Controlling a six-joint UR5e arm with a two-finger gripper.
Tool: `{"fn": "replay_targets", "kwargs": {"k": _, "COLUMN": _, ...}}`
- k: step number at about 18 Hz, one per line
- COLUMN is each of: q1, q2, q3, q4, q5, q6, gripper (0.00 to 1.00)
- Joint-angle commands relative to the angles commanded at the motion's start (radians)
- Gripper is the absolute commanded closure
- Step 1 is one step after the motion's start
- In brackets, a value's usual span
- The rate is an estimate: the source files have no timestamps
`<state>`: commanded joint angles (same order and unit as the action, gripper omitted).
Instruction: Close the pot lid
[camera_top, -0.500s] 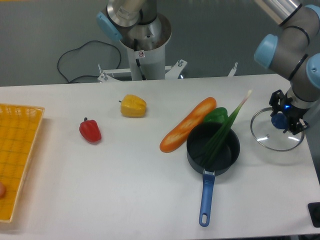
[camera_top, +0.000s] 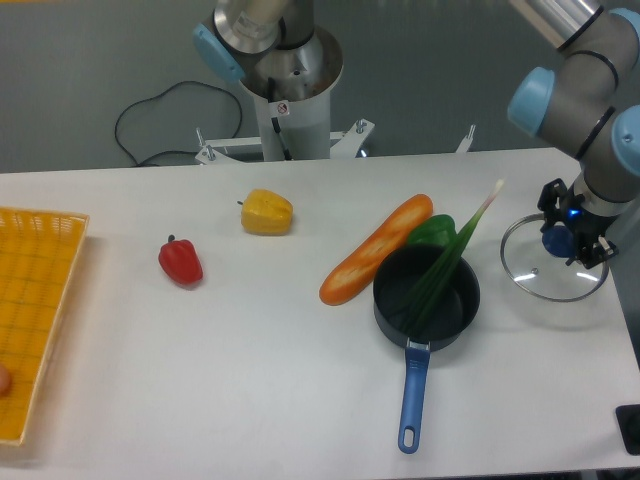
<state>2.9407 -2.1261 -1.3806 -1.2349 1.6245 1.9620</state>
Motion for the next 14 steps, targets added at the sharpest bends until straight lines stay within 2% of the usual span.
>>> {"fn": "replay_targets", "kwargs": {"k": 14, "q1": -0.025, "q2": 0.006, "q3": 0.017, "q4": 0.002, "q5": -0.003, "q6": -0.087, "gripper": 0.48}}
